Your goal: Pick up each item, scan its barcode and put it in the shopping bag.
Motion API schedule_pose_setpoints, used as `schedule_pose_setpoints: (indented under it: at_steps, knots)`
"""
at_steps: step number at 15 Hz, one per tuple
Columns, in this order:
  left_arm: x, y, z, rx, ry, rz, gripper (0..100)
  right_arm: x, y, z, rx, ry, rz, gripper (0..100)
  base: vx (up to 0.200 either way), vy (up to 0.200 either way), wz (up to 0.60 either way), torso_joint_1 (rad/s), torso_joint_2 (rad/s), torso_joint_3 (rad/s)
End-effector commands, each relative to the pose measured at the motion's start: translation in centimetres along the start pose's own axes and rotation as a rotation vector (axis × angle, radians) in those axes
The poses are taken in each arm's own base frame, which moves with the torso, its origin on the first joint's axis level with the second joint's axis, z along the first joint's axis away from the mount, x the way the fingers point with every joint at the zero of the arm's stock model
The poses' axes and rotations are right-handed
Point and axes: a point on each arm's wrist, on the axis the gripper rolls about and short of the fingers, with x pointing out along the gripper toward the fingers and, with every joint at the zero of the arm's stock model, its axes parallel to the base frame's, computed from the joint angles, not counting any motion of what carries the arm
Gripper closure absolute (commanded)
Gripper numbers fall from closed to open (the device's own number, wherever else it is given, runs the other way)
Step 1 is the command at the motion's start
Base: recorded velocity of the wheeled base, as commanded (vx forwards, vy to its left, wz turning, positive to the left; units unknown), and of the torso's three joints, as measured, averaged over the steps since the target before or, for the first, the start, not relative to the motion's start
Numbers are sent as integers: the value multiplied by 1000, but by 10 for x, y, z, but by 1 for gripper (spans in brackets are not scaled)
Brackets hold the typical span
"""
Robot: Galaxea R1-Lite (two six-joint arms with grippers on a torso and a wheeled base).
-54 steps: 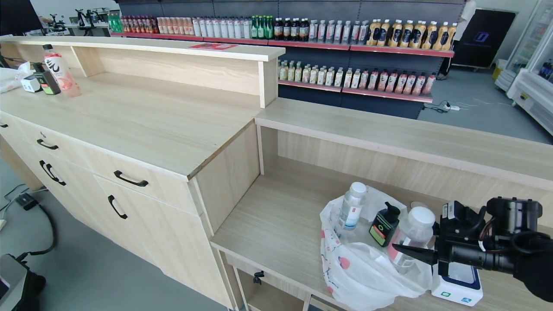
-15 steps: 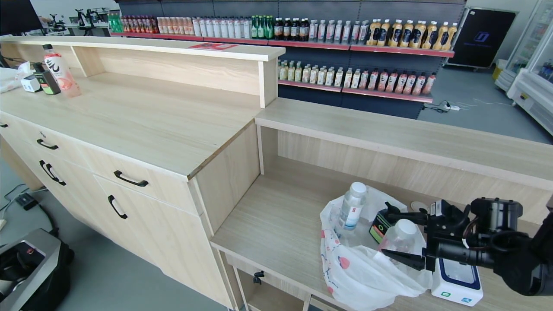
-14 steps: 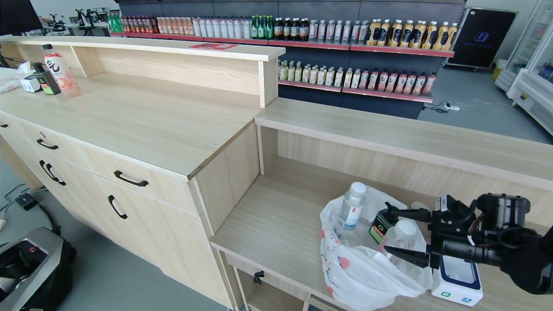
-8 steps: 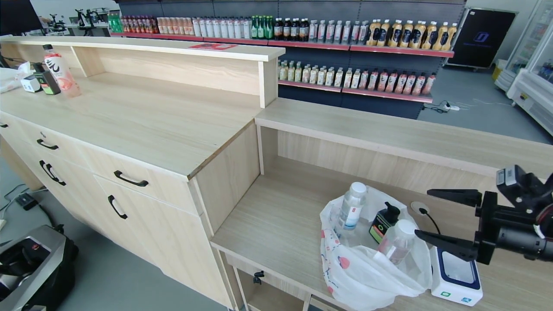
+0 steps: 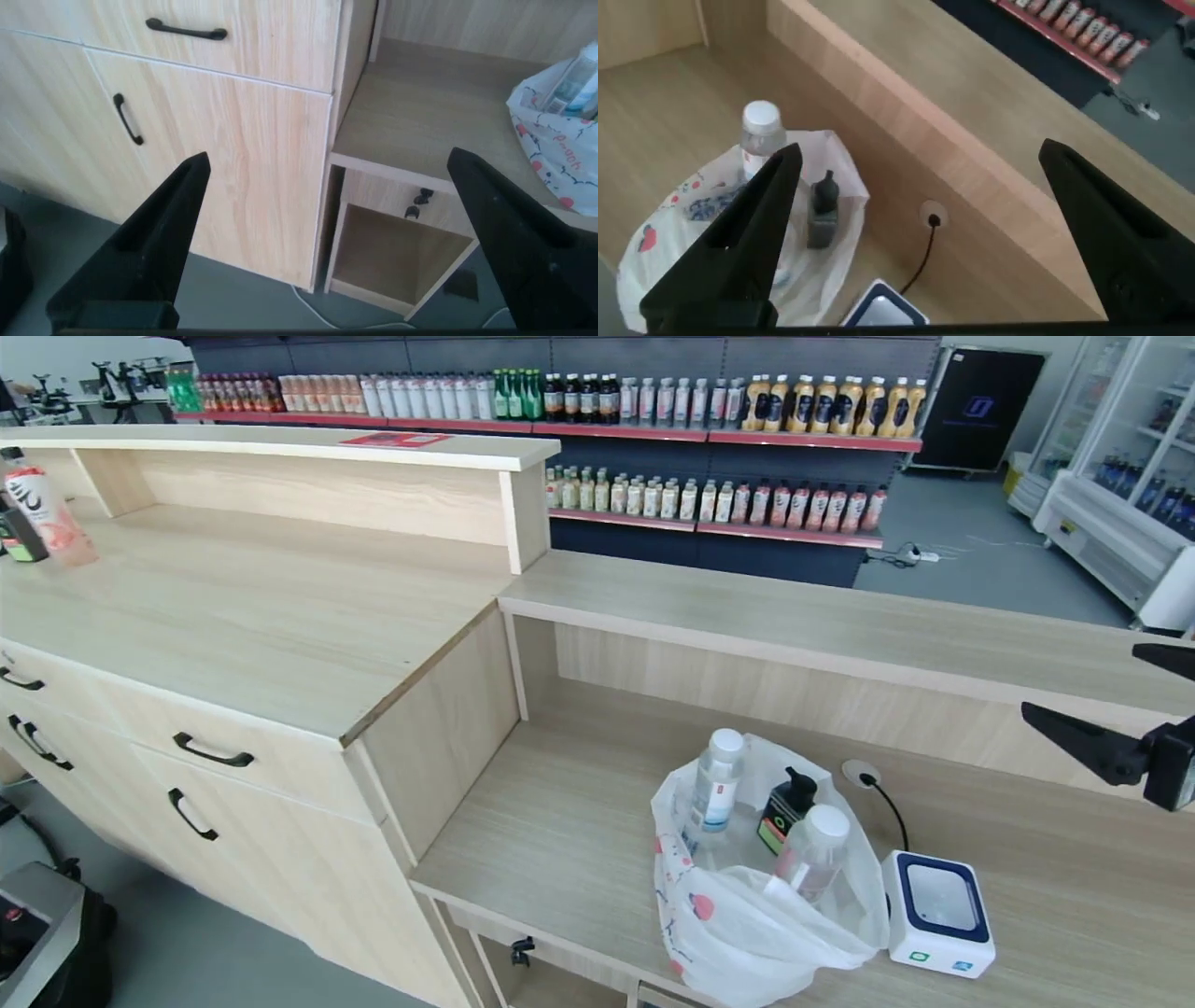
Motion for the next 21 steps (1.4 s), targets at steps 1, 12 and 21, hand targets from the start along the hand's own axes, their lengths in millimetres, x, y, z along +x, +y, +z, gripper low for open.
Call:
schedule_pose_setpoints:
  at_steps: [1, 12, 21]
  knots:
    - [0, 0, 0, 0, 1, 0, 0, -14, -12, 28, 35, -1, -104, 0, 0, 0, -600, 17, 7, -2]
    - [0, 0, 0, 0, 1, 0, 0, -107, 24, -6, 423, 279, -367, 0, 0, 0, -545, 2, 1, 2]
    - [0, 0, 0, 0, 1, 0, 0, -163, 98, -135, 394, 25, -397, 0, 0, 0, 0, 0, 0, 0]
